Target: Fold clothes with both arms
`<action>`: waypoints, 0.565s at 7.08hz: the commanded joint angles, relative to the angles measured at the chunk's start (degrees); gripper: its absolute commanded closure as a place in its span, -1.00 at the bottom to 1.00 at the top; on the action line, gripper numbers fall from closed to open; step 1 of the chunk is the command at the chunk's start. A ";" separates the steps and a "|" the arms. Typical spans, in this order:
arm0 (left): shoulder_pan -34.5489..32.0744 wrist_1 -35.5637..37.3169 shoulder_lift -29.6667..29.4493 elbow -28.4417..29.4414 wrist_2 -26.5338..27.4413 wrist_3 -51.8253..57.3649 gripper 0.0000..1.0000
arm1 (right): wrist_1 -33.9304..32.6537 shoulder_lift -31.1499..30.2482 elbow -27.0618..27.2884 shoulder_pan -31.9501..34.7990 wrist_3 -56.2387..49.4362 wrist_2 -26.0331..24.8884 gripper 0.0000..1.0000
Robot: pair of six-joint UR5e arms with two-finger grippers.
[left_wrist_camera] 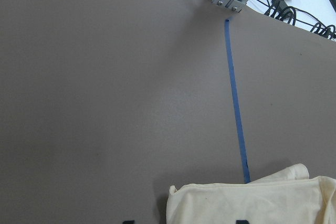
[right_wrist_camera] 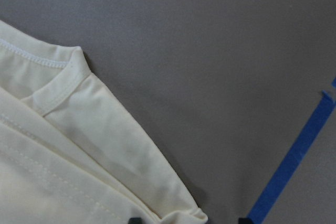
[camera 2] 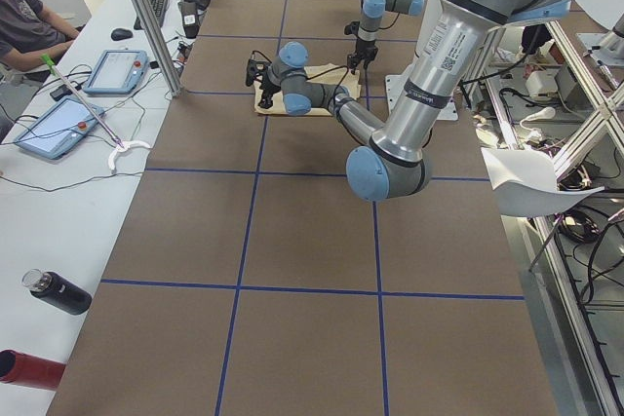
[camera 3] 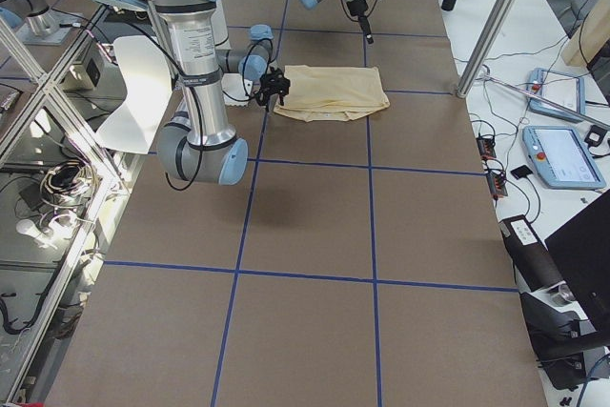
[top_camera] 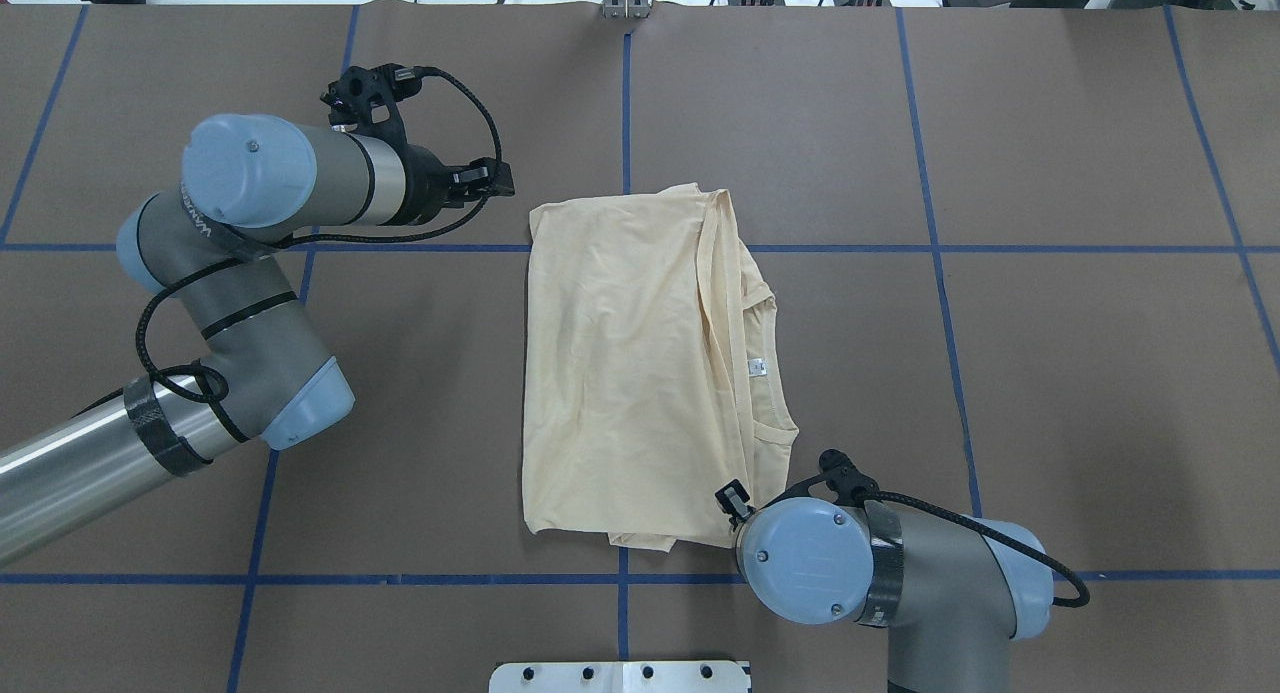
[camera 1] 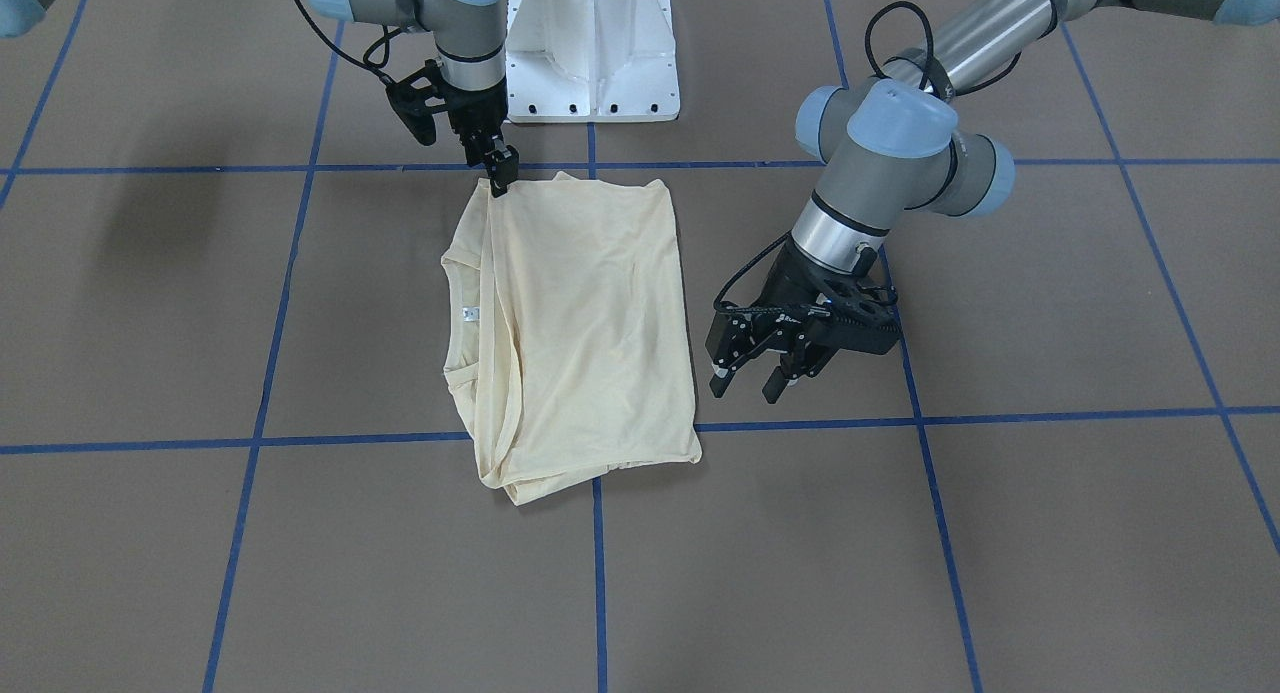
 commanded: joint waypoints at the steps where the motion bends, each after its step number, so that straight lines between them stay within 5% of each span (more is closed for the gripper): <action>1: 0.00 0.06 0.00 -0.09 0.00 0.00 -0.43 | 0.07 0.33 -0.43 0.47 0.06 -0.03 0.05; 2: -0.09 -0.03 0.00 -0.09 0.00 0.00 -0.43 | 0.16 0.50 -0.34 1.08 0.06 0.06 0.99; 4: -0.09 0.06 0.09 -0.17 0.09 -0.09 -0.43 | 0.25 0.50 0.10 1.26 -0.20 0.41 1.00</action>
